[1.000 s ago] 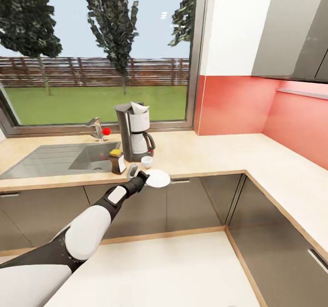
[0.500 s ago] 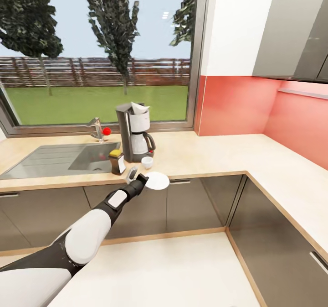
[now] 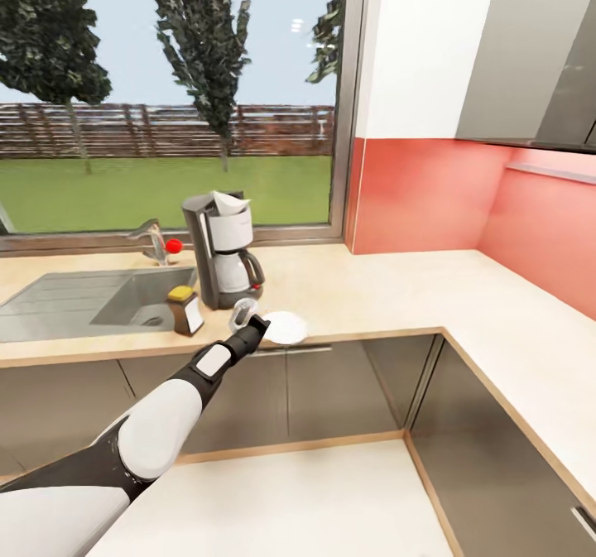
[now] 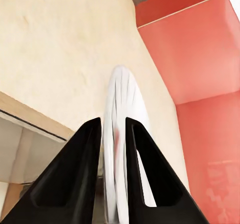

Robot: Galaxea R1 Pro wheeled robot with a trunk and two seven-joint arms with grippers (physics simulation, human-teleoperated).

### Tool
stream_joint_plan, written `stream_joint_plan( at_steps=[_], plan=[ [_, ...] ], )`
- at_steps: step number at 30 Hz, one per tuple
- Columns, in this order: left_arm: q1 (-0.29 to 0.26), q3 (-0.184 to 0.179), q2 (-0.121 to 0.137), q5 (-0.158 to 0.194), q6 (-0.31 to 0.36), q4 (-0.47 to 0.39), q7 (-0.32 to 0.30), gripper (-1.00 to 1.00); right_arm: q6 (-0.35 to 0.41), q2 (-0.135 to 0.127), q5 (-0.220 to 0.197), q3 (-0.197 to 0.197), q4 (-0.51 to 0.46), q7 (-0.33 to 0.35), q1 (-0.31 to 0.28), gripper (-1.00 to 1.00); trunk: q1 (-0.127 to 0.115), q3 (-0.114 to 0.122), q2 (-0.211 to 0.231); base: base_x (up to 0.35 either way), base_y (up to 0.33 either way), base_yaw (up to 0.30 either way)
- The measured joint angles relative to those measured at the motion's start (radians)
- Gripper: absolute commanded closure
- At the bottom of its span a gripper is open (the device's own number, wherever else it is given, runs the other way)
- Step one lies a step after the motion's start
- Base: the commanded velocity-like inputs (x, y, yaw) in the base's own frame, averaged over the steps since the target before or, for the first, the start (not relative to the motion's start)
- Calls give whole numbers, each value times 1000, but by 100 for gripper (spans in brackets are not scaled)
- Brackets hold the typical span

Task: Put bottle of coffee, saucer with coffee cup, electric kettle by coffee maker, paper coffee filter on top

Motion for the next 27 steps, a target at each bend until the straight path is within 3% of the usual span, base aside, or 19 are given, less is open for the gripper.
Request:
stream_joint_plan(
  at_steps=[10,15,21,27],
  plan=[
    [1,1,0,2,-3,-2,0,100,1,1,-1,0,0,0,0,-100,0,-1,0,247,-179,81],
    [19,0,0,6,-112,2,-6,100,1,1,-1,0,0,0,0,-100,1,-2,0,30,-20,109],
    [27,1,0,10,-138,31,-50,100,1,1,-2,0,0,0,0,-100,1,-2,0,3,-2,11],
    [28,1,0,13,-140,39,-52,100,1,1,-2,0,0,0,0,-100,0,-2,0,82,-49,0]
  ],
)
